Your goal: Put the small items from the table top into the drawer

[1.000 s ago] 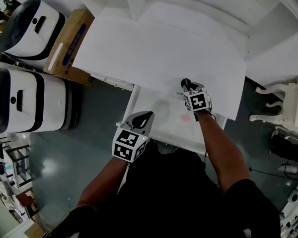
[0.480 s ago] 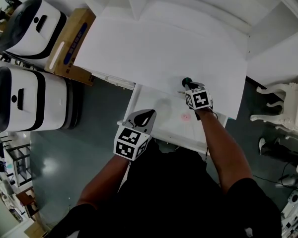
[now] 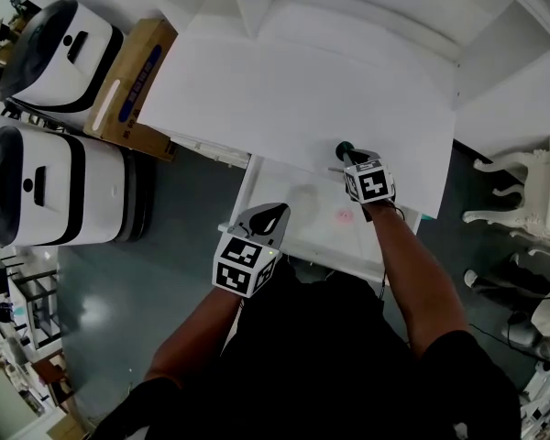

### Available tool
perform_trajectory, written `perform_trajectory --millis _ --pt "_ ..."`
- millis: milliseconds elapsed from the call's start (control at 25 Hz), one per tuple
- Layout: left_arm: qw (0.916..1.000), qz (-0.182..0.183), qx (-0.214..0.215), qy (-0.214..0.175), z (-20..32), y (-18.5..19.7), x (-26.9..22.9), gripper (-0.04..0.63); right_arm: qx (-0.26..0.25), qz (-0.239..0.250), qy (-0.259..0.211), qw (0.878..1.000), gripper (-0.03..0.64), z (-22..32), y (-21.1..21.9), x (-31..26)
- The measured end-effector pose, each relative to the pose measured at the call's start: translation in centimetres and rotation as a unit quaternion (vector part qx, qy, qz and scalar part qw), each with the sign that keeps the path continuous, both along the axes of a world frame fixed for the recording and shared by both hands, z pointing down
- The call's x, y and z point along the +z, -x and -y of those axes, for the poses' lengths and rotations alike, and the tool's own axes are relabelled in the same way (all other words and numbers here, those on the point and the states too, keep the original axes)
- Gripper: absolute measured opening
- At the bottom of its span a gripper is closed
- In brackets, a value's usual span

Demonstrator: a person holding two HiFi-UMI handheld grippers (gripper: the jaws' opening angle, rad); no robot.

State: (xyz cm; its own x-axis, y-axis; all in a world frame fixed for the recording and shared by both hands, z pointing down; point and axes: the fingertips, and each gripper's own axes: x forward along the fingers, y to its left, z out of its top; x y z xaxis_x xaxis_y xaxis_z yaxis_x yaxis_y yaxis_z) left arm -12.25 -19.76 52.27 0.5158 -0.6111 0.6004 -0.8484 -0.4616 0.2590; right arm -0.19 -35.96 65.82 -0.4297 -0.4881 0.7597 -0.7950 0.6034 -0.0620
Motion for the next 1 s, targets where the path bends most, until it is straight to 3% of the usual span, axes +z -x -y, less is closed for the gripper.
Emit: perform_trajectory --millis 520,1000 --pt "0.9997 -0.005 0.021 -0.011 -0.7 -1.9 -0.7 0.003 0.001 0.022 -0.049 0.999 0.028 -1.9 -1.4 -4.9" --pt "0.9990 -0.002 0.040 -0.018 -2.0 -3.8 -0.7 0.003 0.015 0.058 -0.094 0.994 0.029 -6.8 -4.3 -10.7"
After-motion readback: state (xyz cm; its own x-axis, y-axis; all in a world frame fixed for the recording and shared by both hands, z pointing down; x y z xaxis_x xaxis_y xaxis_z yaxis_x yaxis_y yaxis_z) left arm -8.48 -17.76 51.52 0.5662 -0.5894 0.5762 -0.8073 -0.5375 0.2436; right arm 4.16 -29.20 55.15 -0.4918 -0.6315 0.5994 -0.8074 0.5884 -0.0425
